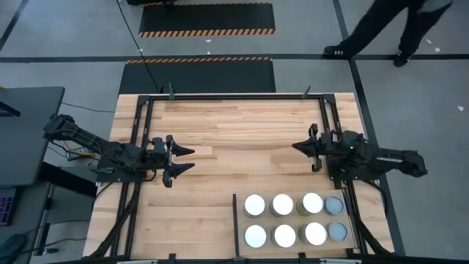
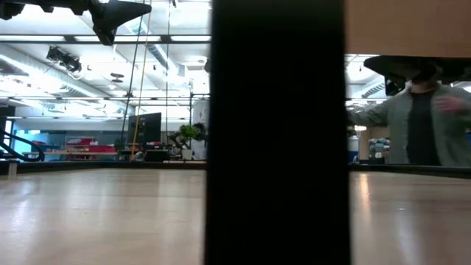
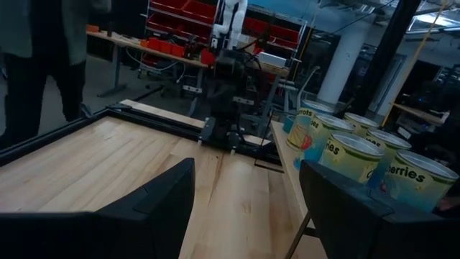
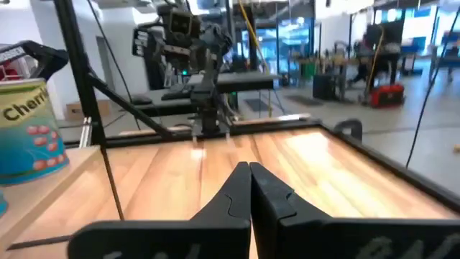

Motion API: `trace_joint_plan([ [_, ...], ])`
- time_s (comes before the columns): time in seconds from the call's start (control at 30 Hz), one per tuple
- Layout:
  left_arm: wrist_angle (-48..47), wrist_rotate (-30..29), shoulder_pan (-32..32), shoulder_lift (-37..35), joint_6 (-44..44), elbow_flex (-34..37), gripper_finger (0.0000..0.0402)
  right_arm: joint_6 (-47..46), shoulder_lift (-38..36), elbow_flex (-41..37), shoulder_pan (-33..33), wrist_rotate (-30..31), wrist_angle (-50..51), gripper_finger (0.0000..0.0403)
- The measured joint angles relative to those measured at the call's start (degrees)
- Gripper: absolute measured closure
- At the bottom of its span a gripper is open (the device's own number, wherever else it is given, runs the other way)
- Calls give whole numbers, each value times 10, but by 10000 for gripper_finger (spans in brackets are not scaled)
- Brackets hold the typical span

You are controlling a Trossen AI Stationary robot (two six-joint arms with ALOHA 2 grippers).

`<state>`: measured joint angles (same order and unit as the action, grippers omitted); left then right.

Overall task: Pick and place cans onto a shelf
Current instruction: Return to Home Position

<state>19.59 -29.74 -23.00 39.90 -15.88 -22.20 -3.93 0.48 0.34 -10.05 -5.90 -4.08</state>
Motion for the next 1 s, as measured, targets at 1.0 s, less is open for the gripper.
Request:
trace_joint_plan([
  [1.0,-1,0,0,0,0,0,145,111,-2,0,181,58,13,398],
])
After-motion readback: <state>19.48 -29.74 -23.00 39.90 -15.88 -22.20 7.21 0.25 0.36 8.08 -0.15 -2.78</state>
